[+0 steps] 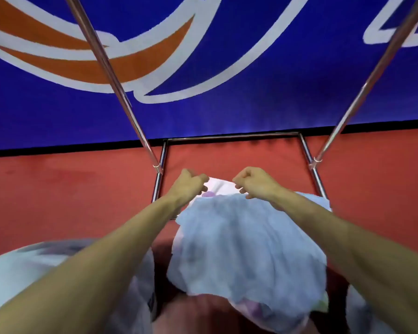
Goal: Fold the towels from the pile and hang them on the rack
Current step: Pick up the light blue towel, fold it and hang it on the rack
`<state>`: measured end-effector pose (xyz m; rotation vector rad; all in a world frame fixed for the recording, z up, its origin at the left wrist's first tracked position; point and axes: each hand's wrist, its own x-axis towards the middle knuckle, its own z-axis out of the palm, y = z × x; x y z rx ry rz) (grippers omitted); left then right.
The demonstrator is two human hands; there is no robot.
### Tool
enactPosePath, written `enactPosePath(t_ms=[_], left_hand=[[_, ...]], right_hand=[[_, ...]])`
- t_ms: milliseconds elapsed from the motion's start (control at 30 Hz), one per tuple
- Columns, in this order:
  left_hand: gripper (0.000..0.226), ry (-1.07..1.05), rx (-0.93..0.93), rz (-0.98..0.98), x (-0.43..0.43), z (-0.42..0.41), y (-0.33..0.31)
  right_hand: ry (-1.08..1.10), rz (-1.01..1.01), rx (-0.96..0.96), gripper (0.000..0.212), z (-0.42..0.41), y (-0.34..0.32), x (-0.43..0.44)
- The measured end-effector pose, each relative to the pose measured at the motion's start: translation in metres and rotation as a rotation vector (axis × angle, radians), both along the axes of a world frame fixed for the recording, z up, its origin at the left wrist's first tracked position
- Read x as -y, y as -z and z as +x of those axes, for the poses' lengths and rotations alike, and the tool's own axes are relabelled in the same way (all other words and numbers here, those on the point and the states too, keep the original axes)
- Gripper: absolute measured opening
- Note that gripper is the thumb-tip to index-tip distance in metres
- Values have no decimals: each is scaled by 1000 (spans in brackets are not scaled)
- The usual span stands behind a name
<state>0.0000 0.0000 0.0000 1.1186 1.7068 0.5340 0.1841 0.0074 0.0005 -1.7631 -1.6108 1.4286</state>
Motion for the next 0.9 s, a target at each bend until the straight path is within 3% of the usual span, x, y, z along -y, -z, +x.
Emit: enactPosePath(t_ms=[133, 200, 300, 400, 533, 633, 667, 733, 900], left_hand=[[66, -183, -47, -55, -28, -44, 67], [52, -192, -65, -121, -24, -44, 77], [24, -25, -166, -217, -21, -45, 106], [37, 63, -255, -297, -10, -40, 134], [19, -12, -212, -331, 1, -30, 164], [49, 63, -299, -371, 9, -25, 173], [46, 74, -335, -376, 12, -22, 170], [14, 90, -373, -377, 16, -17, 164], [31, 100, -228, -323, 21, -16, 141]], right_hand=[[-312, 76, 379, 25, -29, 52, -24], [-410, 69, 410, 35, -38, 77, -26], [-569, 64, 472, 51, -56, 120, -36], [-751, 20, 615, 58, -60, 147, -32], [-713, 141, 732, 43, -56, 165, -19], [-716, 192, 761, 29, -50, 155, -14], [-736, 164, 748, 28, -48, 150, -12], [-744, 90, 706, 28, -41, 144, -8], [-559, 16, 538, 30, -25, 135, 3]])
